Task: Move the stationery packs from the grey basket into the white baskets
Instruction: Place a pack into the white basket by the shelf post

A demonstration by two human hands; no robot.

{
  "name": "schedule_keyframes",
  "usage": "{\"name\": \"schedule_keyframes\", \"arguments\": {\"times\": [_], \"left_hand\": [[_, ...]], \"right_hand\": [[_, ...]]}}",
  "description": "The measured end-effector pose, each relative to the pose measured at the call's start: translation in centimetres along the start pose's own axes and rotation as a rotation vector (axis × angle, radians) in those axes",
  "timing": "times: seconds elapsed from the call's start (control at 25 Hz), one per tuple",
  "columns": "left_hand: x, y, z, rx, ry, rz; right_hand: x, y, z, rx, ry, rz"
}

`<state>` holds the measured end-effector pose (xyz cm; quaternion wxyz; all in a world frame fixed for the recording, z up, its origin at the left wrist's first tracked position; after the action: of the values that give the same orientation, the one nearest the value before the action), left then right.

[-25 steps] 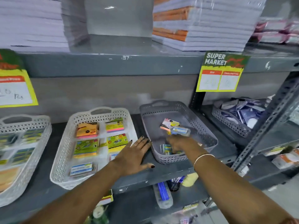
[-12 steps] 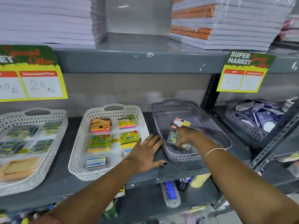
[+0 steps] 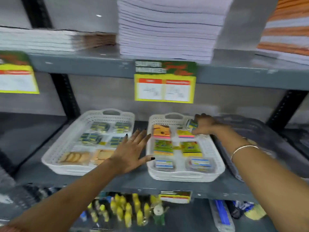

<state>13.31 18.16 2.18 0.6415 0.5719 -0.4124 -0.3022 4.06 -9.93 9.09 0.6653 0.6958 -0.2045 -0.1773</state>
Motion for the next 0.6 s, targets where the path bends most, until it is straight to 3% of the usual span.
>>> {"name": "schedule_keyframes", "arguments": {"times": [0.28, 0.6], "left_hand": [[-10.4, 0.1, -15.5, 0.043, 0.131, -0.088], [-12.0, -1.5, -17.1, -0.056, 0.147, -0.017]], "right_hand": [[1.5, -2.5, -20.3, 0.149, 0.136, 0.053], [4.2, -6.8, -28.8, -0.012, 0.262, -0.099]]}}
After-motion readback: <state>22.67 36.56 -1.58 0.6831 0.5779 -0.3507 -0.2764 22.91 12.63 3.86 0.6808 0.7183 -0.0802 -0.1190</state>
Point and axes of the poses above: each hand's wrist, its own x-axis towards the middle knuckle, its own y-axis out of the back of the hand, z = x × y, the point moved 1 cm from there along x, towards the middle knuckle, and after that the axes turned 5 degrees about z, right-handed, at the moved point
